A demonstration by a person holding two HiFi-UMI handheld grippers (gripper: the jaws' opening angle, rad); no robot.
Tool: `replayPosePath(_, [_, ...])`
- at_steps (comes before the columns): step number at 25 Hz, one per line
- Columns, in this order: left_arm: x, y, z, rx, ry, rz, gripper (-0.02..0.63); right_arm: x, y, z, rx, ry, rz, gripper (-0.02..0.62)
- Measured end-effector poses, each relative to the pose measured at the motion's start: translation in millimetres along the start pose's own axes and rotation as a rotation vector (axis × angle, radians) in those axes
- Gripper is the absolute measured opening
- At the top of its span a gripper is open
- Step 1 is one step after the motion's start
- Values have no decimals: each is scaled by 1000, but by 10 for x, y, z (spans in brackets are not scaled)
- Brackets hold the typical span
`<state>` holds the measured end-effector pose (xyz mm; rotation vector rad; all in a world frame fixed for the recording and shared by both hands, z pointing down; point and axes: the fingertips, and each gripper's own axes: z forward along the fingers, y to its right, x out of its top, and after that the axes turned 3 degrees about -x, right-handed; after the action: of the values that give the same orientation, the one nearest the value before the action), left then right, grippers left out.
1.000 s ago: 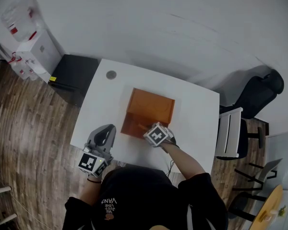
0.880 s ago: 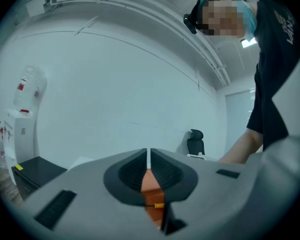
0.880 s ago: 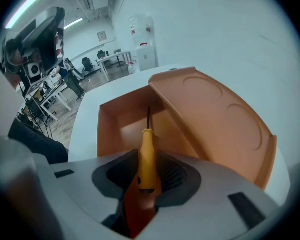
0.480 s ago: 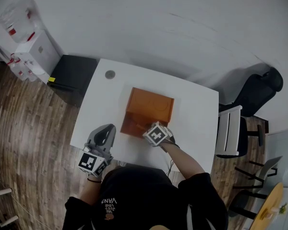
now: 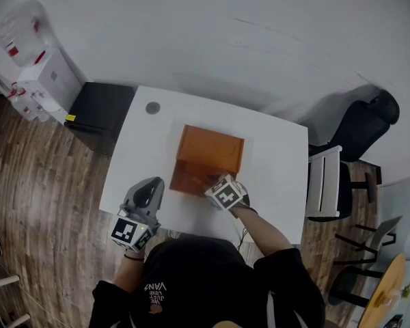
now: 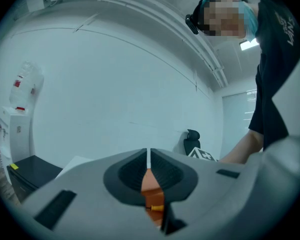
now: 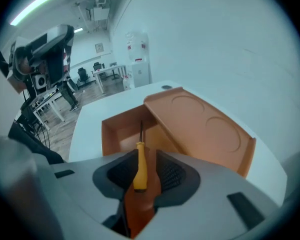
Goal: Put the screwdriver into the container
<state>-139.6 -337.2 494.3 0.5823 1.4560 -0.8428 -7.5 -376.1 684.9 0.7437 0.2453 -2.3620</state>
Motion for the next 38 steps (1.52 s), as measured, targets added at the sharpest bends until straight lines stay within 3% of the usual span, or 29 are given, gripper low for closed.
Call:
replayPosePath(7, [47, 31, 65, -20, -6, 5, 31, 412, 114, -541, -83, 241, 86, 79])
replayPosePath(14, [160, 64, 132, -50, 24, 3, 31, 723, 148, -1036, -134, 416, 130, 34])
replayPosePath(28, [371, 205, 154, -86, 61, 33, 31, 1023, 90, -2014, -226, 689, 176, 12])
replayPosePath(38, [513, 344, 156, -105, 73, 57, 31, 1094, -43, -2547, -293, 825, 116, 11])
